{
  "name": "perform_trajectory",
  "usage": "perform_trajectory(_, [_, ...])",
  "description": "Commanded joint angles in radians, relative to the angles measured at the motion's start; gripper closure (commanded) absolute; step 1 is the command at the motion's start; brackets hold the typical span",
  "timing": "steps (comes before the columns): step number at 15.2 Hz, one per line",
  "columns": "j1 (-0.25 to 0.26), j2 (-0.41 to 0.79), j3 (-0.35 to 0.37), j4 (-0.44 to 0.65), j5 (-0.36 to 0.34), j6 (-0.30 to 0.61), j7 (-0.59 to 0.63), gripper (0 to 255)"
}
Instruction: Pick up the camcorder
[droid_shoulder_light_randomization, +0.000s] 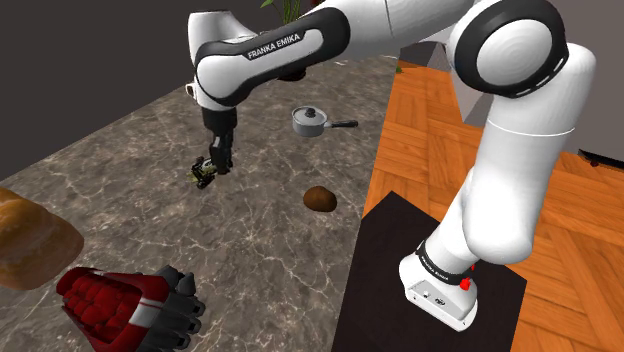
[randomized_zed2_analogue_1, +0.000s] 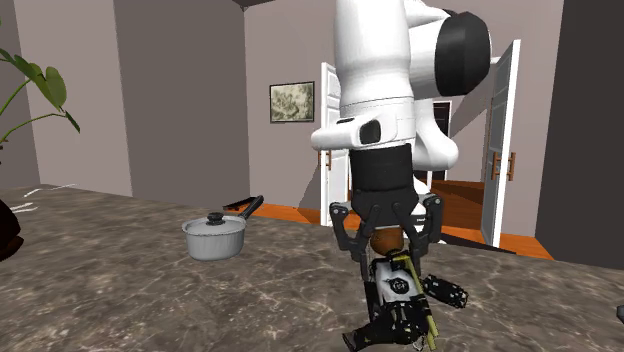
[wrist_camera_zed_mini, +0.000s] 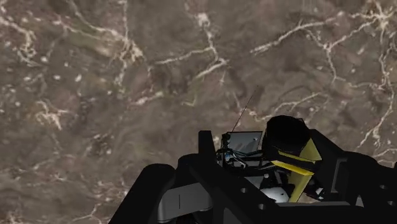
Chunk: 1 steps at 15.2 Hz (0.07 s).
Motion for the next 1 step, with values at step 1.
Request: perform_trajectory(1, [0.000, -0.003, 0.000, 0.004, 0.000, -0.008, 0.000, 255])
